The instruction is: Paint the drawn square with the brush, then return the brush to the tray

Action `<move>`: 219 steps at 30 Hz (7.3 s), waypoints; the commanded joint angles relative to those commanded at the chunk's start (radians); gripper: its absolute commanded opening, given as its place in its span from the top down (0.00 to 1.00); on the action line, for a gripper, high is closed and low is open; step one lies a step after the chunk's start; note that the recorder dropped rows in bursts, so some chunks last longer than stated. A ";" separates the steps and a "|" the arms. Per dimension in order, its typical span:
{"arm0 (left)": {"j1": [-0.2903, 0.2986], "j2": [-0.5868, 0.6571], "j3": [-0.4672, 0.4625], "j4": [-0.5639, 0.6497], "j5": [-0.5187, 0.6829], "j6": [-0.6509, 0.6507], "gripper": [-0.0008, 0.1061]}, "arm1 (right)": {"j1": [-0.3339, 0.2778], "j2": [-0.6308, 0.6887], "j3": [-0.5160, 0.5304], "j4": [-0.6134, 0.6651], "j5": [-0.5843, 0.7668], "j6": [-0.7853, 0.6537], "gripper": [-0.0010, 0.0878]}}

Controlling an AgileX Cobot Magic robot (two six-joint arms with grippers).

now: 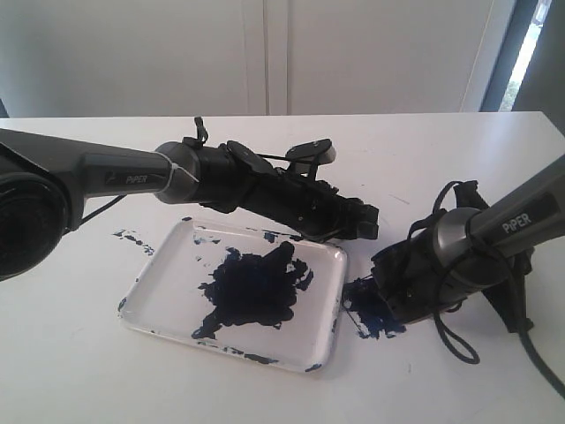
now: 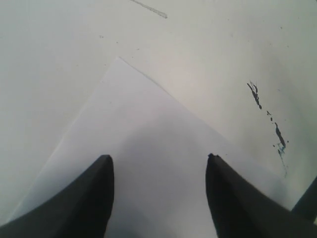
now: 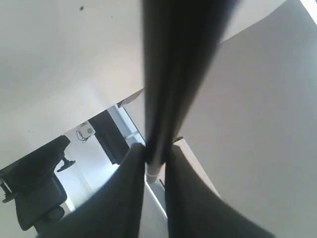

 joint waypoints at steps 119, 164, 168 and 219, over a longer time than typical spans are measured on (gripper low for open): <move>0.000 0.000 -0.002 0.000 0.044 -0.004 0.43 | 0.070 -0.105 0.235 0.122 0.000 -0.029 0.99; 0.000 -0.007 -0.002 0.000 0.051 0.000 0.43 | -0.086 -0.039 0.047 -0.076 0.000 0.031 0.99; 0.000 -0.007 -0.002 0.000 0.051 0.000 0.43 | -0.095 -0.039 0.046 -0.068 0.000 0.031 0.99; 0.006 -0.031 -0.034 0.000 0.007 0.080 0.43 | -0.032 -0.204 0.162 0.131 0.000 0.024 0.99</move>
